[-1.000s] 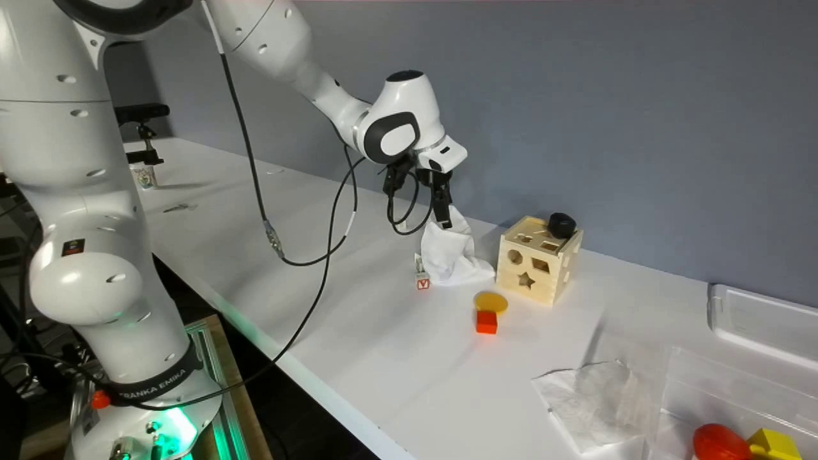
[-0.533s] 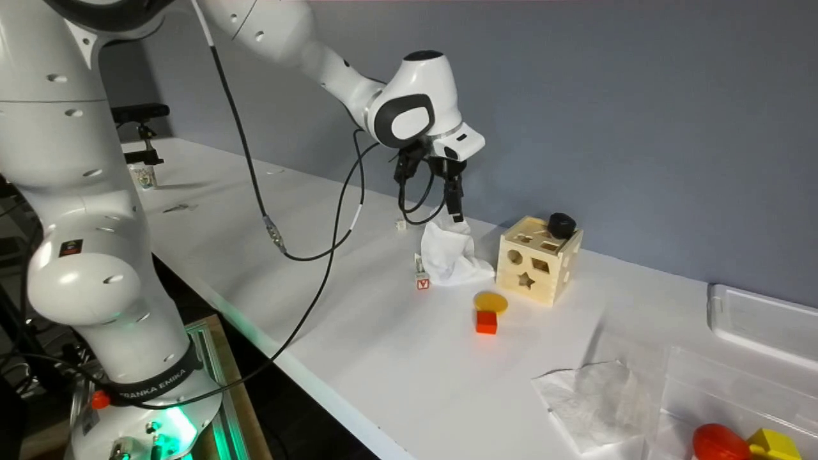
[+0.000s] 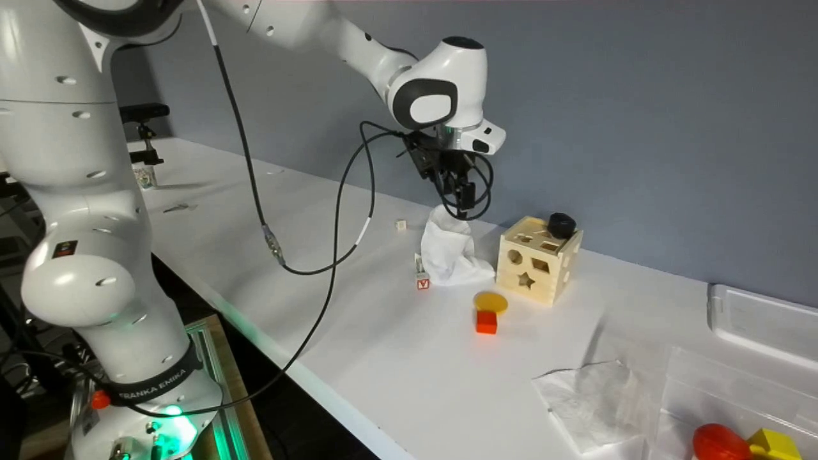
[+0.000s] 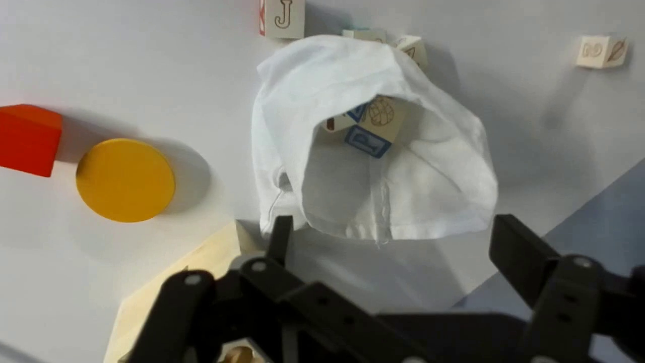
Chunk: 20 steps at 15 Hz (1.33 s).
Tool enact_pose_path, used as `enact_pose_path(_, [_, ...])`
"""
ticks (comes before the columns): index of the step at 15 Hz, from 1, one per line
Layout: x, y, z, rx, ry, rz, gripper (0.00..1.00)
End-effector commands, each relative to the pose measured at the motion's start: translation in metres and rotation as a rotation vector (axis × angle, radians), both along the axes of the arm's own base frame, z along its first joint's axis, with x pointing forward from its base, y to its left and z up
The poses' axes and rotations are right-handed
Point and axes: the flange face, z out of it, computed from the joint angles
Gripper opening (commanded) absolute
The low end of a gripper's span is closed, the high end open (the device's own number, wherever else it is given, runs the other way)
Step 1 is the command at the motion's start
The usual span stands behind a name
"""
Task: Put the contents on the table inside the plastic
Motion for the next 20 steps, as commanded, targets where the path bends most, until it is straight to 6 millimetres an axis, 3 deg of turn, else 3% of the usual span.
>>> enact_pose_path(1, [0.003,-0.007,0.000,0.015,0.011,0.032,1.00])
enact_pose_path(4, [0.009,-0.014,-0.002,0.021,0.017,0.062,1.00])
enact_pose_path(8, [0.022,-0.025,-0.023,-0.111,-0.043,0.126,1.00])
enact_pose_path(12, [0.035,-0.037,-0.048,-0.126,-0.126,0.140,1.00])
enact_pose_path(17, [0.048,-0.028,-0.077,-0.103,-0.171,0.183,1.00])
enact_pose_path(20, [0.049,-0.017,-0.082,-0.081,-0.156,0.215,1.00])
